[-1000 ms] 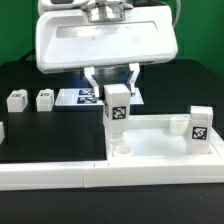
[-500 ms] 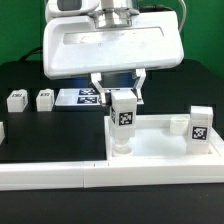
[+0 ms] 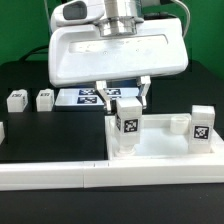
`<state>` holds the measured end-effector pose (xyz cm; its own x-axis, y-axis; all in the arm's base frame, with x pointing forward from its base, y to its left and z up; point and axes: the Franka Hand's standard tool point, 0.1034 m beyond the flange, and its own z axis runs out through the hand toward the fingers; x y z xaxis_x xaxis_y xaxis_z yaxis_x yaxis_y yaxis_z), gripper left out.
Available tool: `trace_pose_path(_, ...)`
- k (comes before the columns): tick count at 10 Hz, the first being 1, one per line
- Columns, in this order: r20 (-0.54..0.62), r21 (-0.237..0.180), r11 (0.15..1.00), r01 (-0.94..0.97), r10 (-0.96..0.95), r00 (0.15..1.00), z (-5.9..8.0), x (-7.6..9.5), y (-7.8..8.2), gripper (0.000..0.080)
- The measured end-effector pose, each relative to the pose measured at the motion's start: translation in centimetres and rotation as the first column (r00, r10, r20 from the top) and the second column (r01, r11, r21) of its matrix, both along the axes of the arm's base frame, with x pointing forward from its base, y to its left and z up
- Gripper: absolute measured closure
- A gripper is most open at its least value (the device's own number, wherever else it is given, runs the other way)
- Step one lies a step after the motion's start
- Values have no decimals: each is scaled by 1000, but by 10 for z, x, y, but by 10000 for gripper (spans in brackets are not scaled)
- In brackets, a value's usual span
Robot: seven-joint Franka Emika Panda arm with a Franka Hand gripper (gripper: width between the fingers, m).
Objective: Assemble square table
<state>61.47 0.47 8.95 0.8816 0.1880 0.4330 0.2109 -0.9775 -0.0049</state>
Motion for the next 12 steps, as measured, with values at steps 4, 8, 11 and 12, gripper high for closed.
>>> trace_pose_path(4, 13, -4, 1000, 10, -10, 1000, -8, -1, -4, 508)
trace_pose_path(8, 50, -12, 1000, 17, -17, 999, -8, 2, -3, 508)
trace_pose_path(11, 50, -12, 1000, 17, -17, 999, -8, 2, -3, 294)
trace_pose_path(12, 50, -12, 1000, 17, -17, 999, -8, 2, -3, 181)
